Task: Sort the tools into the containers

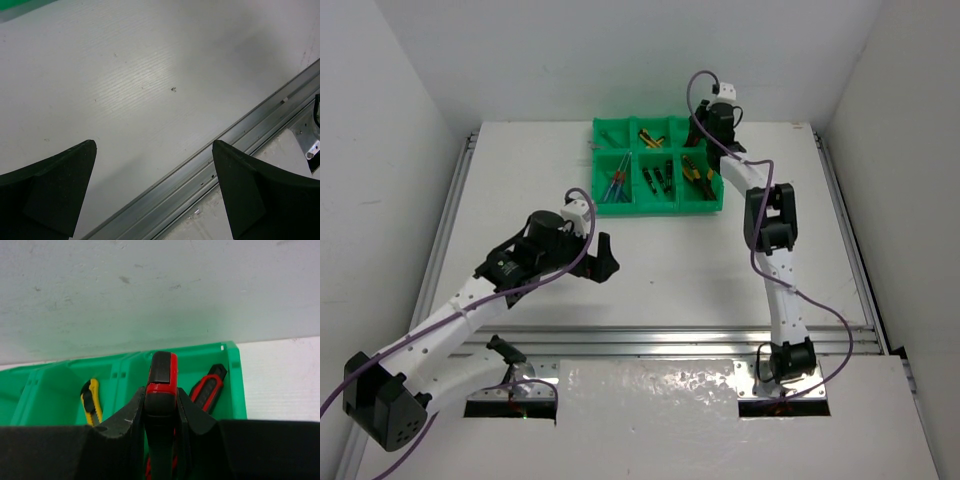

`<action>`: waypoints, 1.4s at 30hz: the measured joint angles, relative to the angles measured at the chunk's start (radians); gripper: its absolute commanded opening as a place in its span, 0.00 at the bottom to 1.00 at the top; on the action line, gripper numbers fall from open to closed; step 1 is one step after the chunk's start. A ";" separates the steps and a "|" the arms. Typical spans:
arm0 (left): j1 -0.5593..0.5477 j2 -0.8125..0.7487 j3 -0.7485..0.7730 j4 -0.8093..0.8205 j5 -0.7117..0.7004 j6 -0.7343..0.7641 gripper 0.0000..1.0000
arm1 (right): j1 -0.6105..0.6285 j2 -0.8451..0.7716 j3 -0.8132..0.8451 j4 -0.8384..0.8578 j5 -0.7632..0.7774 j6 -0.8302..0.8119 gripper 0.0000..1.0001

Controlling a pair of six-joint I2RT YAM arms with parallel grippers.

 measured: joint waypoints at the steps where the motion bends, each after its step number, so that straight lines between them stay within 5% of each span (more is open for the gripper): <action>1: 0.000 -0.001 0.000 0.000 -0.001 0.000 1.00 | 0.002 -0.016 -0.025 -0.001 0.002 0.003 0.00; 28: 0.000 -0.034 -0.003 0.000 -0.012 0.000 1.00 | 0.060 -0.261 -0.324 -0.054 0.108 0.078 0.00; 30: 0.000 -0.036 -0.003 0.000 -0.012 0.000 1.00 | 0.062 -0.247 -0.273 -0.111 0.115 0.078 0.38; 31: 0.000 -0.037 -0.003 0.000 -0.012 0.000 1.00 | 0.062 -0.234 -0.235 -0.135 0.119 0.077 0.65; 32: 0.000 -0.037 -0.003 0.000 -0.011 0.000 1.00 | 0.062 -0.223 -0.200 -0.148 0.118 0.075 0.76; 36: 0.000 -0.039 -0.003 0.000 -0.011 0.000 1.00 | 0.061 -0.195 -0.119 -0.174 0.123 0.075 0.95; 42: 0.000 -0.039 -0.003 0.000 -0.019 0.000 1.00 | 0.058 -0.157 -0.006 -0.260 0.118 0.029 0.99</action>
